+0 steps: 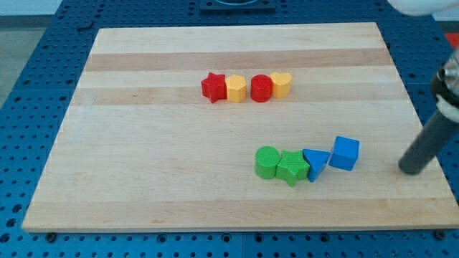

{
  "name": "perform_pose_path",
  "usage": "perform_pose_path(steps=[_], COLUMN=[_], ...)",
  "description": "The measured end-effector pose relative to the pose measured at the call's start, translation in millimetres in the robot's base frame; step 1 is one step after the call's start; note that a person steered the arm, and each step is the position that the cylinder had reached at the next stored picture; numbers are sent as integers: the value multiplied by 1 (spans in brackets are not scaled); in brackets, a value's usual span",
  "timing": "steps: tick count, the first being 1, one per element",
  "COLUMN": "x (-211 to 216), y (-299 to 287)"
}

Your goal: Move the blue cube bit a down

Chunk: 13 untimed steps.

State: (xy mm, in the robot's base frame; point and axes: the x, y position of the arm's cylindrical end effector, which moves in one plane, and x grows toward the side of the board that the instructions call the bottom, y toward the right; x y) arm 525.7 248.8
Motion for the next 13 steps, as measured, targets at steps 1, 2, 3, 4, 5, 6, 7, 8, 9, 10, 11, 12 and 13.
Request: perform_pose_path(steps=[1, 2, 3, 4, 5, 6, 7, 8, 9, 10, 11, 12, 13], x=[-38, -60, -54, -38, -29, -31, -41, -40, -37, -35, -29, -23, -16], y=[-5, -11, -20, -27, -44, -68, -96, -99, -99, -99, -100, -102, -106])
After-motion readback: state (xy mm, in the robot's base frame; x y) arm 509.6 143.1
